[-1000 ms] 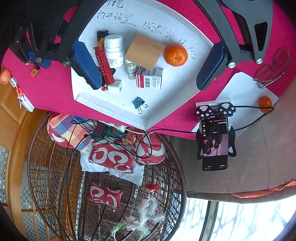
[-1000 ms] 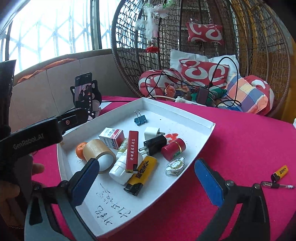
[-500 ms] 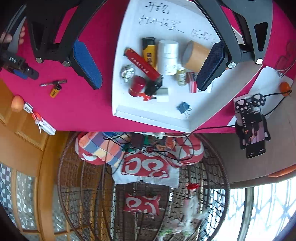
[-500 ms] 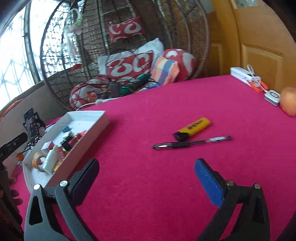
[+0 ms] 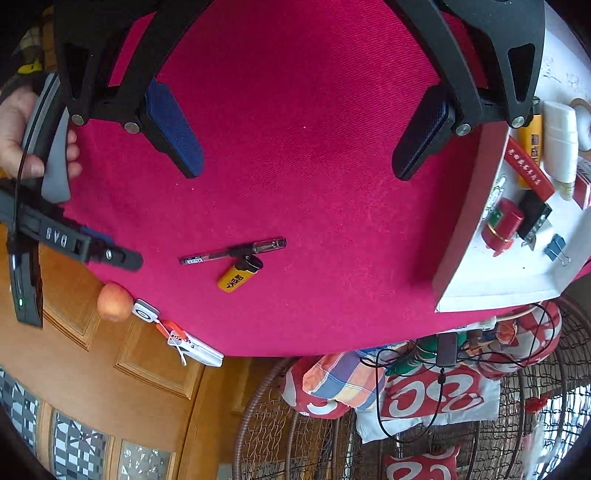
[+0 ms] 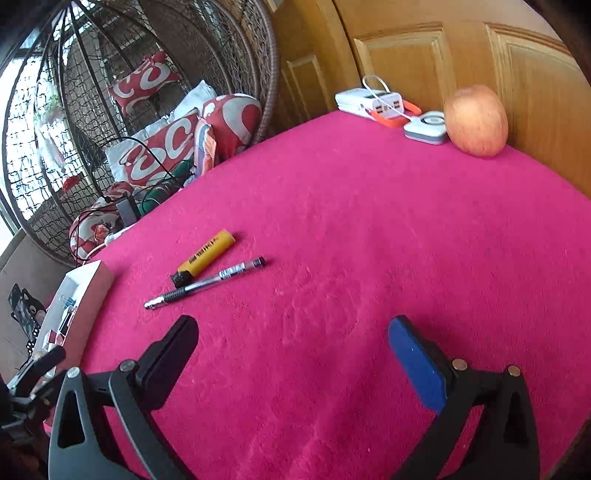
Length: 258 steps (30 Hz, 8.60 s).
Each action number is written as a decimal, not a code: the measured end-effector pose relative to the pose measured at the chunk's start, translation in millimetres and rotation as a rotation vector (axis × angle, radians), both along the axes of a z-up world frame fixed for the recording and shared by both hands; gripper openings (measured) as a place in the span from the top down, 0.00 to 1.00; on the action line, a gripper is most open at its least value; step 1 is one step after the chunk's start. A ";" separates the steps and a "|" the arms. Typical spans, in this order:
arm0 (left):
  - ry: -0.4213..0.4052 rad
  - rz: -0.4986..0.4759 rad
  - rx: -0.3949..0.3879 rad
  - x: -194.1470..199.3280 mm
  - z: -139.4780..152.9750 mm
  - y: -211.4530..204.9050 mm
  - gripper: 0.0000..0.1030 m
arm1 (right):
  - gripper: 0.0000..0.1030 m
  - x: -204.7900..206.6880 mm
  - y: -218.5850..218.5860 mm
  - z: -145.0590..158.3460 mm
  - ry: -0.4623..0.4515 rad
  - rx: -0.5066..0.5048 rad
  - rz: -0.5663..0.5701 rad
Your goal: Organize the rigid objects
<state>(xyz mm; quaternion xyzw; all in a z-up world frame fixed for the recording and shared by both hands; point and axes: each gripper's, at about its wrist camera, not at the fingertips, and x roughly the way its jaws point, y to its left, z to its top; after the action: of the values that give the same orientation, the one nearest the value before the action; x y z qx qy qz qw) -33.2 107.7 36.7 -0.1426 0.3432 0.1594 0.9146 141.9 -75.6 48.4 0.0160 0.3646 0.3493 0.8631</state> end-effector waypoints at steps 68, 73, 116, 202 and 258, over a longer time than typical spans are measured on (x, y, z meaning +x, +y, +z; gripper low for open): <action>-0.265 -0.090 0.120 -21.0 75.4 -34.3 0.91 | 0.20 -42.6 -48.5 75.1 -0.101 0.357 0.179; -0.306 -0.026 0.074 -45.7 87.7 -19.4 0.91 | 0.20 -65.9 -37.3 97.4 -0.203 0.344 0.211; -0.419 0.160 0.069 -146.5 106.0 39.2 0.91 | 0.20 -140.7 51.5 111.1 -0.240 0.240 0.425; -0.115 0.547 0.373 -186.8 110.0 33.4 0.00 | 0.00 -186.8 84.7 113.5 -0.445 0.285 0.191; -0.049 0.560 0.238 -212.9 93.1 -50.3 0.00 | 0.00 -235.0 -14.7 90.5 -0.355 0.348 0.168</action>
<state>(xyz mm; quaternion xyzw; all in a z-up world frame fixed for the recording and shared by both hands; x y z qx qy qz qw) -246.1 57.4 129.8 -0.1274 0.2474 0.4410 0.8533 -93.2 -90.3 138.9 0.0724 0.1420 0.4744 0.8657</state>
